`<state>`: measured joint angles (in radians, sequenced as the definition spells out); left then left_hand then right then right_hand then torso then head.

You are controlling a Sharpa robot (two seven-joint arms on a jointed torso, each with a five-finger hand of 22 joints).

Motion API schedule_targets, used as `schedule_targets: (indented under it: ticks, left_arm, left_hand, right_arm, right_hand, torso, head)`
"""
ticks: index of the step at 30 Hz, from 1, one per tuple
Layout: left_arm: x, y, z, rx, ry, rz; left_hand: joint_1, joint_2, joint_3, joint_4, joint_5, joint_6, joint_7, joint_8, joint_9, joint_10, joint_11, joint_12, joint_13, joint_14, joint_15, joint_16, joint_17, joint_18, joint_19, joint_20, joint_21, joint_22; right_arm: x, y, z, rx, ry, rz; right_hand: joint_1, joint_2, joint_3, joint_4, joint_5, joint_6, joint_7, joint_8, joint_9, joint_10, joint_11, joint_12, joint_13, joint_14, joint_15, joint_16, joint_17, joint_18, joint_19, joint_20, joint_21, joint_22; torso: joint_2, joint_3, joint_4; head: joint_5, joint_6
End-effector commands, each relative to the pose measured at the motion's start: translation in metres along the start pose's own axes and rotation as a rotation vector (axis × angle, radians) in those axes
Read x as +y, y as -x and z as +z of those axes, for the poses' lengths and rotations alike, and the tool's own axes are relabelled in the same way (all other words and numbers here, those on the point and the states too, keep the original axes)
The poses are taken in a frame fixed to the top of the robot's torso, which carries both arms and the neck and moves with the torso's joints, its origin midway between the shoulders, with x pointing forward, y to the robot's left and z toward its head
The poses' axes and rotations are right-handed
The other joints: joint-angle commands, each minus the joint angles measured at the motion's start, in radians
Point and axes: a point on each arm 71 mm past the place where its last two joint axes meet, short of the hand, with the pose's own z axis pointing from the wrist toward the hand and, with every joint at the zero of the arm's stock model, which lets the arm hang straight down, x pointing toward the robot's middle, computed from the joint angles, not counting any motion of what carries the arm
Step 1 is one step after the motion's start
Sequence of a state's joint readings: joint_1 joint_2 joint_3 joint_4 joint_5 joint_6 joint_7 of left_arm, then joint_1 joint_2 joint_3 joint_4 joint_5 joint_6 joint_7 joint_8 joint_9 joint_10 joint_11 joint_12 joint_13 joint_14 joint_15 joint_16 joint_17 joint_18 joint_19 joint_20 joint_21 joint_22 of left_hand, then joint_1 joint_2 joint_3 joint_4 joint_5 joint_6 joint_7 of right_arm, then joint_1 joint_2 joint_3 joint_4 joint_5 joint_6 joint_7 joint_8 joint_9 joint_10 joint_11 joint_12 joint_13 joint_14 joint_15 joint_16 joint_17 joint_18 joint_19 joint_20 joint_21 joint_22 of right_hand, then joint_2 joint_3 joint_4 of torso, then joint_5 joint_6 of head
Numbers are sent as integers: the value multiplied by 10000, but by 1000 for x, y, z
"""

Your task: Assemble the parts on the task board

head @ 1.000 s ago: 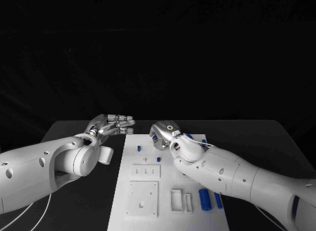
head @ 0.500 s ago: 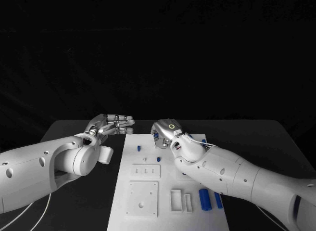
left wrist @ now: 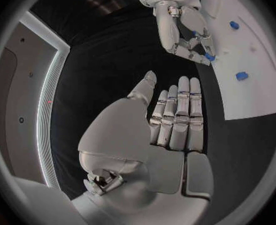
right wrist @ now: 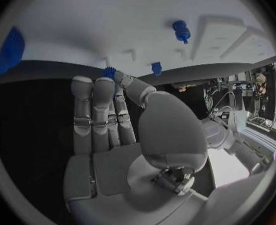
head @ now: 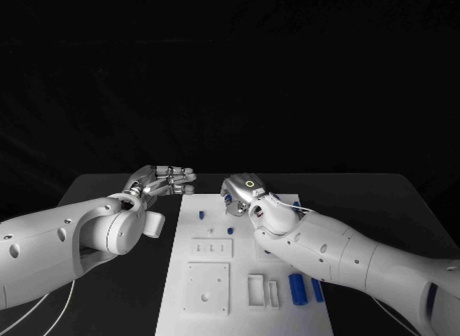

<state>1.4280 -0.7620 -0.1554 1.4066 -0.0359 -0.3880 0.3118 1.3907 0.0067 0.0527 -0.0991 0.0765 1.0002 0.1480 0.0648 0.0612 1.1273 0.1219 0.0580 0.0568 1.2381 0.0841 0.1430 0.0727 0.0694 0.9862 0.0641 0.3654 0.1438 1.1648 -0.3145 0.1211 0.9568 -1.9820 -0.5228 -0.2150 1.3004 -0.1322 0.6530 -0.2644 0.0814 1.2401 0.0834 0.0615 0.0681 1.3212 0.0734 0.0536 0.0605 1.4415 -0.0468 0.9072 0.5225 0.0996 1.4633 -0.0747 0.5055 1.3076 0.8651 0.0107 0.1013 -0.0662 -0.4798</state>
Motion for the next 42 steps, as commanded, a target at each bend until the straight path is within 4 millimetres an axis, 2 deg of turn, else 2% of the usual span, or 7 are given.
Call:
schedule_targets:
  ticks: [1,25,31,34,37,38,42]
  left_arm:
    - [-2,-3,1,221,-75,-28]
    - [-4,-9,4,354,-129,-41]
    - [-4,-9,5,354,-125,-37]
    - [-4,-8,4,337,-119,-33]
    - [-4,-8,4,319,-110,-32]
    - [-4,-7,4,316,-109,-33]
    - [-4,-5,3,257,-113,-25]
  left_hand:
    - [-42,27,-78,14,-41,-54,40,5,15,-57,32,28,11,-81,22,-58,-11,-87,-49,42,37,-13]
    - [-42,27,-78,14,-41,-54,40,5,15,-57,32,28,11,-81,22,-58,-11,-87,-49,42,37,-13]
    - [-42,27,-78,14,-41,-54,40,5,15,-57,32,28,11,-81,22,-58,-11,-87,-49,42,37,-13]
    - [-42,27,-78,14,-41,-54,40,5,15,-57,32,28,11,-81,22,-58,-11,-87,-49,42,37,-13]
    - [-36,27,-82,26,-41,-63,41,5,15,-63,34,29,11,-86,25,-61,-11,-85,-44,45,32,-42]
    - [-28,27,-88,40,-42,-73,43,5,15,-69,35,30,11,-92,28,-64,-11,-82,-38,49,27,-74]
    - [-29,26,-89,40,-41,-89,50,1,14,-75,38,29,11,-91,27,-64,-11,-82,-36,49,27,-76]
  right_arm:
    - [-1,-4,0,504,-53,-232]
    - [3,-10,6,755,-90,-157]
    - [0,-10,7,858,-153,114]
    - [-2,-8,6,667,-204,399]
    - [-4,-5,5,440,-247,647]
    - [-4,-4,5,330,-260,759]
    - [-8,6,2,-139,-294,1166]
  right_hand:
    - [34,22,-58,5,18,26,24,15,-1,443,-432,58,65,-19,-60,-61,3,91,171,-15,-45,448]
    - [-28,61,-333,125,-185,-100,55,10,-9,296,-425,54,54,-11,-51,-156,-21,51,246,-10,-430,416]
    - [-473,-123,-620,451,-183,-698,185,-13,-51,-481,-234,47,-3,-12,67,-277,-85,61,237,85,-977,199]
    - [-926,-504,-1104,885,-79,-1391,316,-1,-60,-1646,69,53,-10,2,278,-372,-164,225,261,287,-1616,-126]
    - [-802,-633,-2587,1606,217,-1655,67,24,-53,-2597,266,63,-10,-12,335,-596,-322,489,391,395,-2762,-833]
    - [-423,-674,-3818,2362,615,-1774,-3,52,-45,-2849,344,-10,-41,16,356,-691,-381,624,450,454,-2973,-1156]
    - [149,-970,-4364,3536,779,-1903,-60,7,-58,-2927,359,47,-16,35,376,-694,-365,648,441,450,-2681,-1744]
  torso:
    - [22,3,-9]
    - [20,-39,7]
    - [10,-38,-13]
    - [6,-32,-18]
    - [-3,-19,-29]
    - [-1,-17,-30]
    - [-8,-23,-30]
  head:
    - [-15,-12]
    - [1,-53]
    - [19,-50]
    - [25,-53]
    - [39,-86]
    - [42,-87]
    - [47,-49]
